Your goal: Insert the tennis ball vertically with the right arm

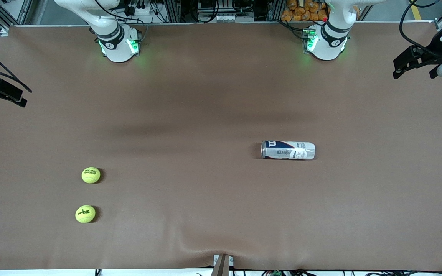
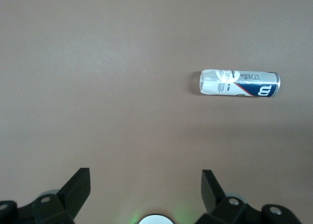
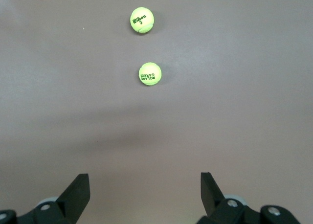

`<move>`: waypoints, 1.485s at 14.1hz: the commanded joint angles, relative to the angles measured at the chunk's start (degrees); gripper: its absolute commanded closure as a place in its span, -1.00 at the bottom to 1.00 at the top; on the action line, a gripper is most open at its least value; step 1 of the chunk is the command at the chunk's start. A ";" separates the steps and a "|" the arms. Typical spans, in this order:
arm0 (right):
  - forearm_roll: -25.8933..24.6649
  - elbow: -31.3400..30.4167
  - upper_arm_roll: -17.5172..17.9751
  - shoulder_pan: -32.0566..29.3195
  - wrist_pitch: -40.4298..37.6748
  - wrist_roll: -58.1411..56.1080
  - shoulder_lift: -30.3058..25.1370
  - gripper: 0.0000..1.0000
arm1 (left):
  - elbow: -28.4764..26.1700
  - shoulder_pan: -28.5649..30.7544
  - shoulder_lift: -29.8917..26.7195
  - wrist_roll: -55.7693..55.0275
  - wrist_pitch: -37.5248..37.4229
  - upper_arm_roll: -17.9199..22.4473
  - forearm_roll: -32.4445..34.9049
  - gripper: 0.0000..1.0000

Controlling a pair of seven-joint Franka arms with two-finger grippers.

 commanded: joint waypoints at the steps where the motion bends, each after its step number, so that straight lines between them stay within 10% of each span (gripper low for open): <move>1: -1.00 -0.14 0.21 0.14 -0.46 0.17 -0.77 -1.00 | 2.47 0.81 2.41 -0.99 -0.25 -0.15 -0.71 -1.00; 21: -1.09 -0.23 0.04 -0.13 -1.25 0.26 -0.68 -1.00 | 2.64 0.81 3.12 -2.76 -0.86 -0.76 -0.53 -1.00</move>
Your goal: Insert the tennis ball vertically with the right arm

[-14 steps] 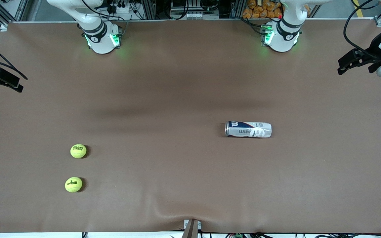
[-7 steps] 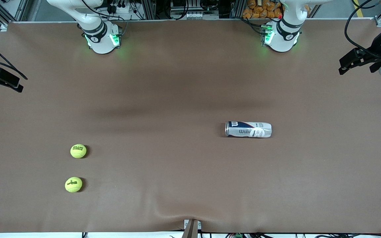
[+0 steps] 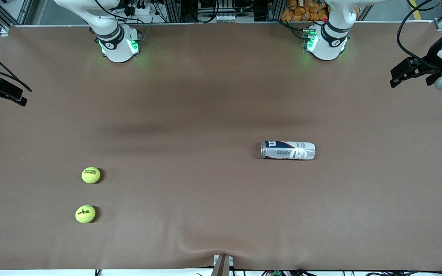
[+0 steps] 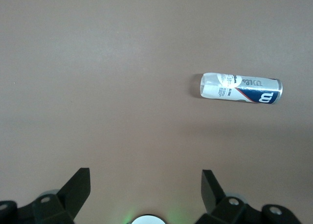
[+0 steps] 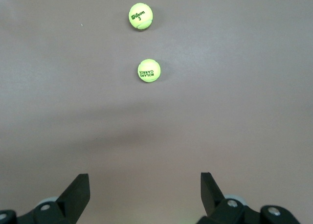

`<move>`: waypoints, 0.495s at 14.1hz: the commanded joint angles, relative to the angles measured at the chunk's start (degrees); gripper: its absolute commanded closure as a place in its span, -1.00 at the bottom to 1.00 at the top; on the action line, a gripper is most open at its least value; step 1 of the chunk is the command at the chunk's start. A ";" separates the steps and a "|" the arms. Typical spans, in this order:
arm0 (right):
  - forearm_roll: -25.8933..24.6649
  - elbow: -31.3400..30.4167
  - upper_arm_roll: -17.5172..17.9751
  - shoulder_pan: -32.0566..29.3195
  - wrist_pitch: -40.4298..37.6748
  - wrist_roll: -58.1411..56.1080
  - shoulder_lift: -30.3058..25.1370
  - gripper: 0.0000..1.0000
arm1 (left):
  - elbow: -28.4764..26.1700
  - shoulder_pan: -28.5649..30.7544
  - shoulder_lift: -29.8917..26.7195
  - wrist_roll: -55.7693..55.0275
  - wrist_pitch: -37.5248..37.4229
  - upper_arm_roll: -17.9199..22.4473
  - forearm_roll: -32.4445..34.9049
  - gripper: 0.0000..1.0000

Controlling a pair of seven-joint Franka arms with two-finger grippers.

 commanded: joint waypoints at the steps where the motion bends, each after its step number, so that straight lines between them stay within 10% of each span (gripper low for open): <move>1: -1.04 -0.23 0.17 -0.13 -0.44 0.25 -0.68 -1.00 | 1.24 0.61 0.21 0.51 -0.90 -0.12 -0.53 -1.00; 7: -0.95 -0.23 0.17 -0.39 -0.44 0.33 -0.68 -1.00 | 1.51 0.52 0.38 -0.37 -0.99 -0.03 -0.53 -1.00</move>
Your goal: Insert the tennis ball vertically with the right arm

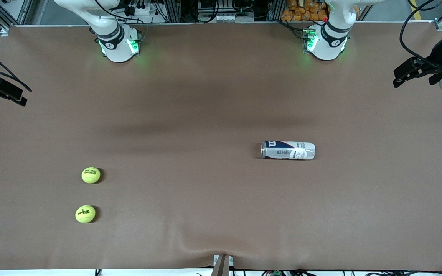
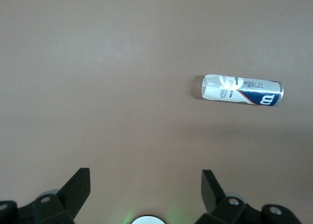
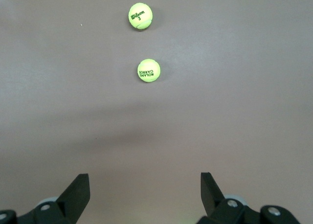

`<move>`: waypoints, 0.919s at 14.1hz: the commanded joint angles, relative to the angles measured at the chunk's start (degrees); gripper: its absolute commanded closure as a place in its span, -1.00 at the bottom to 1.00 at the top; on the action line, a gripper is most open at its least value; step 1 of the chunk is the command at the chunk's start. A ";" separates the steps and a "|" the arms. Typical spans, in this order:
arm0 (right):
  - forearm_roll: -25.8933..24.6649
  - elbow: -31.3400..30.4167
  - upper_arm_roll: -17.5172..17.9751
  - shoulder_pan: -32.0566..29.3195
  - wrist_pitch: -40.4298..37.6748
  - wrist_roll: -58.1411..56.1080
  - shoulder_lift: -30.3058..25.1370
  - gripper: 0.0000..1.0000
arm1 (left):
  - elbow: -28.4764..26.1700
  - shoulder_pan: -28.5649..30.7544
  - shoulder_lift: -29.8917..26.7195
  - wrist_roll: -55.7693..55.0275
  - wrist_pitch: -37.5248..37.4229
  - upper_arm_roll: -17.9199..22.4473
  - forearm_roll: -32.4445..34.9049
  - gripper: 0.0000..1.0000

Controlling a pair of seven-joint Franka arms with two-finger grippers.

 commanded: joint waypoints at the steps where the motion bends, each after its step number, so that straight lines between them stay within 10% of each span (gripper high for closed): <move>1: -0.93 -0.23 0.13 -0.38 -0.34 0.33 -0.59 -1.00 | 1.17 0.33 0.38 -0.46 -1.03 -0.53 -0.53 -1.00; 13: -0.40 -0.23 -0.05 -4.51 1.07 0.24 5.65 -1.00 | 1.08 -0.20 1.87 -0.81 -0.59 -0.79 -0.45 -1.00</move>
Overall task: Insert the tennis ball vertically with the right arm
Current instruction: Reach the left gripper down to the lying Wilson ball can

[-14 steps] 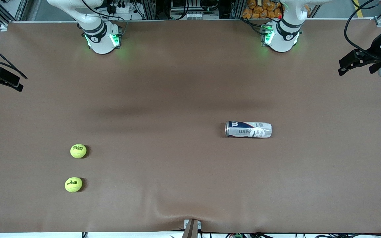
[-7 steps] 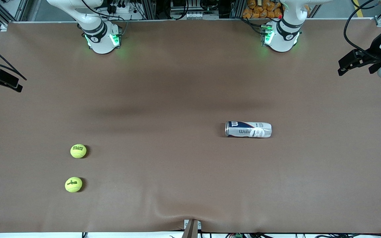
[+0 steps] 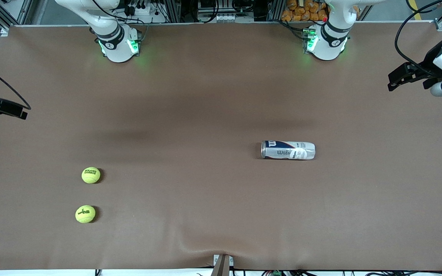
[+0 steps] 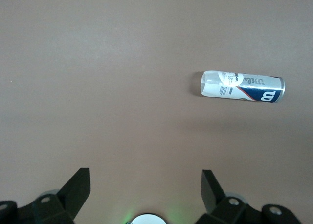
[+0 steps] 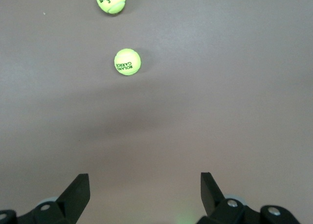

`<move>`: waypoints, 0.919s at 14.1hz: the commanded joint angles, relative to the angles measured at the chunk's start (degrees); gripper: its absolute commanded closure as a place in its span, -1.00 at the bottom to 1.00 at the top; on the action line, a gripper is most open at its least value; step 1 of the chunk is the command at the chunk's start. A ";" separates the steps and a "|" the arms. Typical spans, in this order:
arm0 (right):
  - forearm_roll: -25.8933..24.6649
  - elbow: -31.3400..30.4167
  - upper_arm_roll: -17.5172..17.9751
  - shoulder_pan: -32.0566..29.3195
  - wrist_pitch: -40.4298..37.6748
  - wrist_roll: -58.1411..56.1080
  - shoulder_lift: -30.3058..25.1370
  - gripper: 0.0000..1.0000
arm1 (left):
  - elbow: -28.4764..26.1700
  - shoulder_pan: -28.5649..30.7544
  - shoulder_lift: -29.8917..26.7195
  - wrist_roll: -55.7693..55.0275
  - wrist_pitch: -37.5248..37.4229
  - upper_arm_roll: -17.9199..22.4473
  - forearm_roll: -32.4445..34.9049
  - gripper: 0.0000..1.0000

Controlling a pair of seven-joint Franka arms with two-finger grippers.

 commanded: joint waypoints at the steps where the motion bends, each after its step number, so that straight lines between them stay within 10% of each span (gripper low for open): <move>1: -0.17 0.70 0.83 -0.83 -0.01 0.27 -0.37 -1.00 | 1.00 -0.11 0.36 -0.89 -0.55 -0.31 -0.36 -1.00; 13: 0.01 -0.08 1.27 0.23 6.85 0.19 -1.07 -1.00 | 8.72 -7.22 11.60 0.16 -0.46 -0.22 -0.01 -1.00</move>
